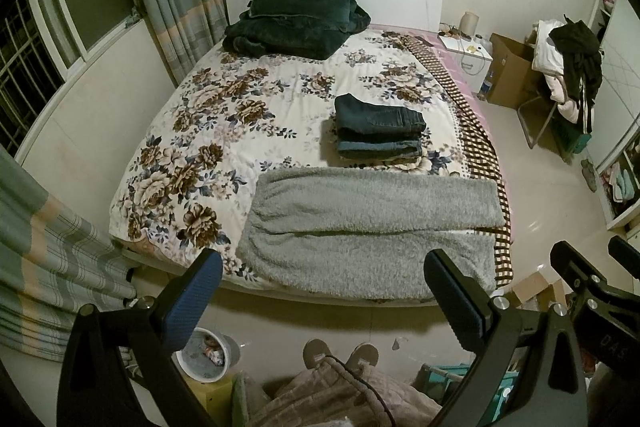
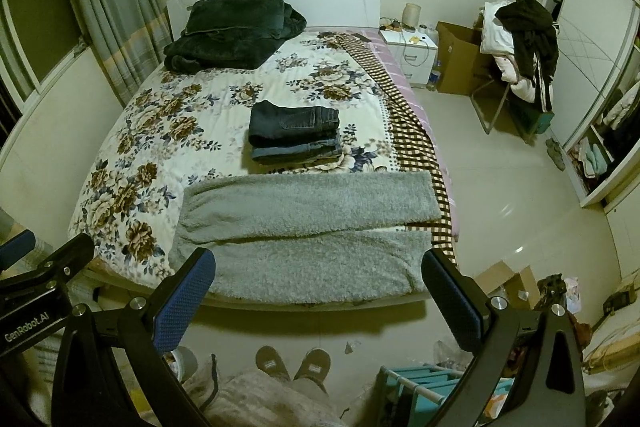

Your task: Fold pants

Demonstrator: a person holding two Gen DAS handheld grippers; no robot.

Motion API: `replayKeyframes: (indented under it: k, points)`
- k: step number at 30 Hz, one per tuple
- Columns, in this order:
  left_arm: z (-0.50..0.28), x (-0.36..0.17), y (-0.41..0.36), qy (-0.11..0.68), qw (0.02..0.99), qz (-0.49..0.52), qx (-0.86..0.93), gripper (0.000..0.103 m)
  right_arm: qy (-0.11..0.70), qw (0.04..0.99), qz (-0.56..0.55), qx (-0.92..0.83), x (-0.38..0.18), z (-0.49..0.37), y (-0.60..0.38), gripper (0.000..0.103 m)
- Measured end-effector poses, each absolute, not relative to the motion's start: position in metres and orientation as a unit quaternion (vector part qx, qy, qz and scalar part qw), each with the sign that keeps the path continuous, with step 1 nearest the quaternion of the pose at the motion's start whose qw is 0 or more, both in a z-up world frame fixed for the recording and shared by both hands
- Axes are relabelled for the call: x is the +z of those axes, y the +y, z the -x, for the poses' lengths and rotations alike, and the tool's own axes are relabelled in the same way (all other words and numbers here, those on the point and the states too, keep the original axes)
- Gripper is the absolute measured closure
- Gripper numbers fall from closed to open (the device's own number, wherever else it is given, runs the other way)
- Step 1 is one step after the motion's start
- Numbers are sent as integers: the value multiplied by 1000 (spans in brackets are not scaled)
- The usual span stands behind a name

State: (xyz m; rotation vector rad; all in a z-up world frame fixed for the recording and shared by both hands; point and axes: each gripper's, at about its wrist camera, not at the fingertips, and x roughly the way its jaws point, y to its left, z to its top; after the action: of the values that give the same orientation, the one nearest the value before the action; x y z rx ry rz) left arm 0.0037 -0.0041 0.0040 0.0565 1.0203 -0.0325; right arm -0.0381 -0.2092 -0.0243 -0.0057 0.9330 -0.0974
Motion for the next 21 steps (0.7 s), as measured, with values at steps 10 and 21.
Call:
replayKeyframes:
  k: [10,21]
  points:
    - [-10,8,-7,487,873,-26,-16,0,448,893,3,-47,-25,38,-209,0]
    - [-11,9,-8,486,874,-25,-16,0,447,893,1,-45,-21,36,-207,0]
